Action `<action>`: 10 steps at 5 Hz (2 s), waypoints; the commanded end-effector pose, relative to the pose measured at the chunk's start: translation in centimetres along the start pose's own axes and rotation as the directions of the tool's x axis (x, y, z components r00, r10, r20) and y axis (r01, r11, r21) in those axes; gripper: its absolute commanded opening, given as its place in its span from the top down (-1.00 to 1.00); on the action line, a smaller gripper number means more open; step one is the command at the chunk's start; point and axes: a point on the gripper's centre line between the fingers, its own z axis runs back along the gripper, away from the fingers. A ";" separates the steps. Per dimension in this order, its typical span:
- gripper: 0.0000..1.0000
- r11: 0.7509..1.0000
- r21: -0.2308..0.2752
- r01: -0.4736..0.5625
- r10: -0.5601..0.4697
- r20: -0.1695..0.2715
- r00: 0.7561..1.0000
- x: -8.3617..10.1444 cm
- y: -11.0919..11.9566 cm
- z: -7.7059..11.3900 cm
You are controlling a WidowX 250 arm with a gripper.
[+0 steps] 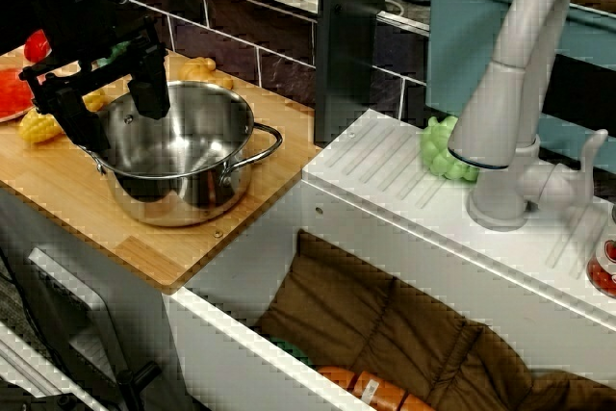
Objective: Lift pot
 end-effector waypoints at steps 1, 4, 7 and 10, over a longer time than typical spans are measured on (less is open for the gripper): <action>-1.00 1.000 0.000 0.000 0.000 0.000 1.000 0.0 0.0 0.0; -1.00 0.996 -0.060 0.059 -0.057 0.032 0.998 0.1 0.9 -1.0; -1.00 0.989 -0.130 0.070 -0.063 0.056 0.996 0.8 1.6 -4.5; -1.00 0.991 -0.110 0.076 -0.065 0.101 0.993 0.8 1.9 -6.6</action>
